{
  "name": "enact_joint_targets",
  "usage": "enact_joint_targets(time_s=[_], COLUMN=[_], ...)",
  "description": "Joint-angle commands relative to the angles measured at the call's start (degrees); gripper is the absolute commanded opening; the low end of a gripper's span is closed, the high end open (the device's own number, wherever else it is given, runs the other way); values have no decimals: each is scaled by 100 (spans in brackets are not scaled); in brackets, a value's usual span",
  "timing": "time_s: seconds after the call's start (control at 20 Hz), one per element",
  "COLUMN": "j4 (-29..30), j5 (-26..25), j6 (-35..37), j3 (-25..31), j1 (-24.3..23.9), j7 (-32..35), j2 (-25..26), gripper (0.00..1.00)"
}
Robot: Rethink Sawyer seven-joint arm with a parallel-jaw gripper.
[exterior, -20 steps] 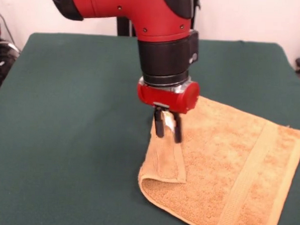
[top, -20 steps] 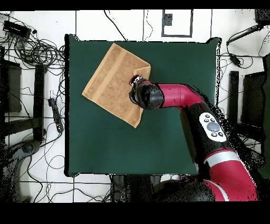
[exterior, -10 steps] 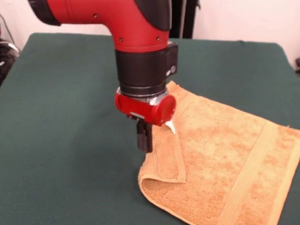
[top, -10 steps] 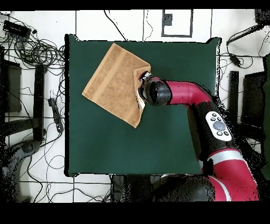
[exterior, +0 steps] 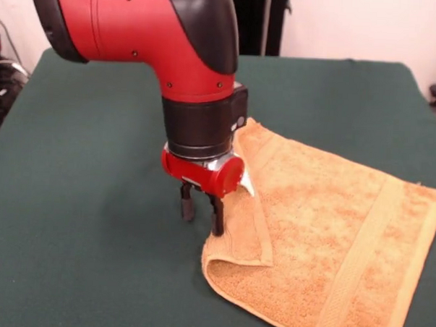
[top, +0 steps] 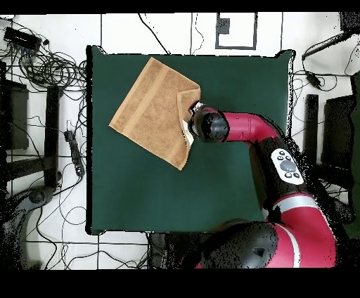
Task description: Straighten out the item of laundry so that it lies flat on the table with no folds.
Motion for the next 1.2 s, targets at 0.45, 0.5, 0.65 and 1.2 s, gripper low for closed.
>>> enact_joint_targets(time_s=[0.45, 0.5, 0.65, 1.2], j4=[237, 180, 260, 376], j5=[578, 580, 798, 973], j6=[1951, 2032, 2080, 219], j3=[-384, -381, -166, 14], j1=[971, 971, 883, 883], j7=[-56, -120, -100, 424], j2=[-1557, -1603, -1643, -234], gripper=[100, 100, 100, 100])
